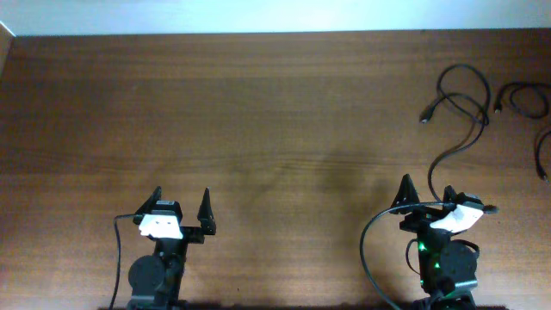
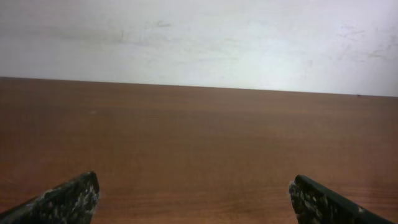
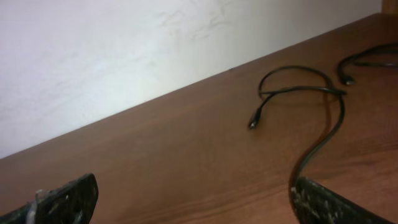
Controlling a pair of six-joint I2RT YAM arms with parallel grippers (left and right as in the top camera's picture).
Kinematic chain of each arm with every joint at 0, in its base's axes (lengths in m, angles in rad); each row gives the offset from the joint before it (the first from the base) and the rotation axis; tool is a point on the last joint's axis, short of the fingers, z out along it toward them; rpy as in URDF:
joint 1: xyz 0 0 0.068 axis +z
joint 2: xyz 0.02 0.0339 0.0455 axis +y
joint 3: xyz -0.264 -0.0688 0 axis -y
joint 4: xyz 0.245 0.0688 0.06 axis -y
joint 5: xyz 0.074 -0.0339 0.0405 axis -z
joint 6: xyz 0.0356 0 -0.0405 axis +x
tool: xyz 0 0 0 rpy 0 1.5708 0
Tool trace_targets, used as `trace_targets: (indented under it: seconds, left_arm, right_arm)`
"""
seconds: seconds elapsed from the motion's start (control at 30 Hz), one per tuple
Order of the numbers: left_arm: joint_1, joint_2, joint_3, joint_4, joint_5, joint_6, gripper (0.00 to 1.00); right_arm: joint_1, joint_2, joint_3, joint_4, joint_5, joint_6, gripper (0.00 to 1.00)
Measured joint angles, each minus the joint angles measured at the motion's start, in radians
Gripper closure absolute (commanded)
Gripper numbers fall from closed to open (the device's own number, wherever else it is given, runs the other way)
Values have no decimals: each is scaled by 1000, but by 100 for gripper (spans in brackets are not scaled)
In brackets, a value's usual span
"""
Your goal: Untangle cables
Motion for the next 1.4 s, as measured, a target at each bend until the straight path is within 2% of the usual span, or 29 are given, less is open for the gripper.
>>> trace_targets:
  seconds: [0.1, 0.13, 0.37, 0.43, 1.4]
  left_arm:
    - [0, 0, 0, 2, 0, 0, 1]
    - [0, 0, 0, 1, 0, 0, 1]
    - [0, 0, 0, 0, 0, 0, 1]
    - [0, 0, 0, 0, 0, 0, 1]
    - [0, 0, 0, 0, 0, 0, 1]
  right_arm:
    - [0, -185, 0, -148, -4, -75, 1]
    - [0, -206, 0, -150, -5, -93, 1]
    - [0, -206, 0, -168, -174, -322, 1]
    - [0, -206, 0, -171, -193, -350, 1]
    - [0, -206, 0, -172, -201, -365, 1]
